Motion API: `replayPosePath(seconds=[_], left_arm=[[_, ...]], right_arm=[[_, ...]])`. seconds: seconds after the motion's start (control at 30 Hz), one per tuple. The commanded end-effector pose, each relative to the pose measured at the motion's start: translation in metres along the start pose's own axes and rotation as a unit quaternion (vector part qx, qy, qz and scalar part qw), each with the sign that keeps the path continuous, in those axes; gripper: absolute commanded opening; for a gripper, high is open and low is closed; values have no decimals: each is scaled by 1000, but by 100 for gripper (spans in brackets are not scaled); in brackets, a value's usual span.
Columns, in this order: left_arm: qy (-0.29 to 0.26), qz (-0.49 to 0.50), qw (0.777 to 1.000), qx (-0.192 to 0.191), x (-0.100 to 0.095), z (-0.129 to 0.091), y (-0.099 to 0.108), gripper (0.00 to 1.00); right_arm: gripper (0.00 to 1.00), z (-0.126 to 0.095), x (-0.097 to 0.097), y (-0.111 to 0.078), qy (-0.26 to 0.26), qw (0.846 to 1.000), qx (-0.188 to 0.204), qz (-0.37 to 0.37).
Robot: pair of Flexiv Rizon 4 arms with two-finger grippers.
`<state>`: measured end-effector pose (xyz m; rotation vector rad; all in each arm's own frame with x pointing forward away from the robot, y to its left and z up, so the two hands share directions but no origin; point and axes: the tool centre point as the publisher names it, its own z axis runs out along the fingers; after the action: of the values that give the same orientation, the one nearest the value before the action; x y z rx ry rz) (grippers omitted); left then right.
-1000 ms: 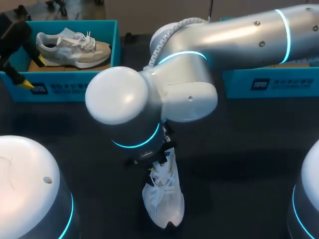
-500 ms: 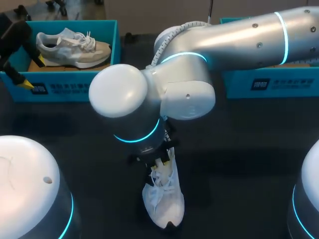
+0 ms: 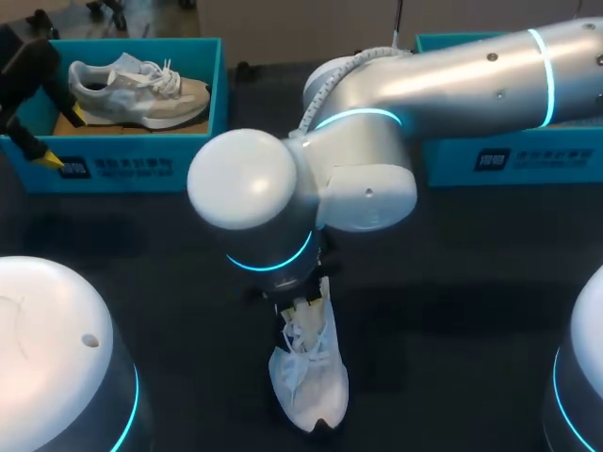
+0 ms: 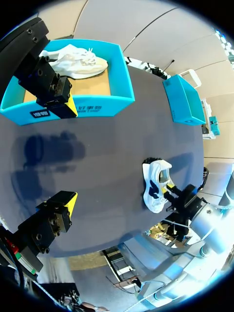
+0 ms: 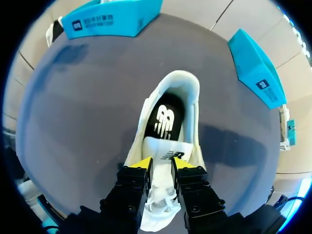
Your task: Take the shoe out of the shoebox, open the shoe tongue, remove and reinsert the insole, then place the shoe into the shoebox
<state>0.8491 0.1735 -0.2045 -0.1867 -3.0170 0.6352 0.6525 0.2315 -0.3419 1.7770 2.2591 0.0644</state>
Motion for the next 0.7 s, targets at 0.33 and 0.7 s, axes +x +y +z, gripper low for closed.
replayPosePath(seconds=[0.33,0.7], left_arm=[[0,0,1000,-2,0,0,0,100],[0,0,1000,-2,0,0,0,100]], right_arm=[[100,-78,-17,6,-1,992,-120,-49],[100,-71,-29,44,79,940,-145,-298]])
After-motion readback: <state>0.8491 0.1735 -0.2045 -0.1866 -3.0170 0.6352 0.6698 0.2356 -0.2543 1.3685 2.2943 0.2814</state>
